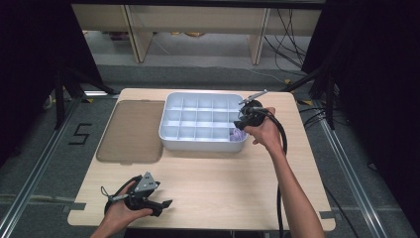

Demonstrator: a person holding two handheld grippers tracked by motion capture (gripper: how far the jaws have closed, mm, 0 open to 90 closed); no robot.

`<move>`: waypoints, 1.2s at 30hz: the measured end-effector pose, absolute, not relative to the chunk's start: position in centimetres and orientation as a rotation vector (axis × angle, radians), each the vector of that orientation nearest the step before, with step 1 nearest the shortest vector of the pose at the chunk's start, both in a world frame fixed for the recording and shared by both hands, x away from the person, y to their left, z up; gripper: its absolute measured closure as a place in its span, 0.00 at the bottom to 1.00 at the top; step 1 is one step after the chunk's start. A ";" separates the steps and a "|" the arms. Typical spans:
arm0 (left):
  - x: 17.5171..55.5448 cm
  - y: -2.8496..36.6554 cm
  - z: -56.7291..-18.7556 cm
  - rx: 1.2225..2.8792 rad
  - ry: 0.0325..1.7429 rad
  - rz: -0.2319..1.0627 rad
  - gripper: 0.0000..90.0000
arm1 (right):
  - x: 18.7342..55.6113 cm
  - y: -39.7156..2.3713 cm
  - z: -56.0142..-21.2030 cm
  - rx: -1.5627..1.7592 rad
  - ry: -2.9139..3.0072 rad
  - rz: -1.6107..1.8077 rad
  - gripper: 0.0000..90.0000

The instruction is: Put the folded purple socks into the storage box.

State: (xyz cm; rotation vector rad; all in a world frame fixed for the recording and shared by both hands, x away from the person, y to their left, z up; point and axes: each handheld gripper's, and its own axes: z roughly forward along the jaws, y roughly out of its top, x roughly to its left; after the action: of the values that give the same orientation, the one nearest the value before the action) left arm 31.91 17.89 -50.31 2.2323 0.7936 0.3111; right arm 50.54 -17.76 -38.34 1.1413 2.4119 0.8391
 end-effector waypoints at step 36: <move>32.1 18.2 -50.3 2.227 0.790 0.318 0.24 | 43.4 -16.3 -40.0 1.041 2.406 1.107 0.51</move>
State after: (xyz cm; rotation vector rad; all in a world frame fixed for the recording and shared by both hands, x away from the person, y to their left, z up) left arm 32.07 18.20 -50.32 2.2267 0.7903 0.3183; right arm 43.44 -16.35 -40.01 1.0412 2.4065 1.1069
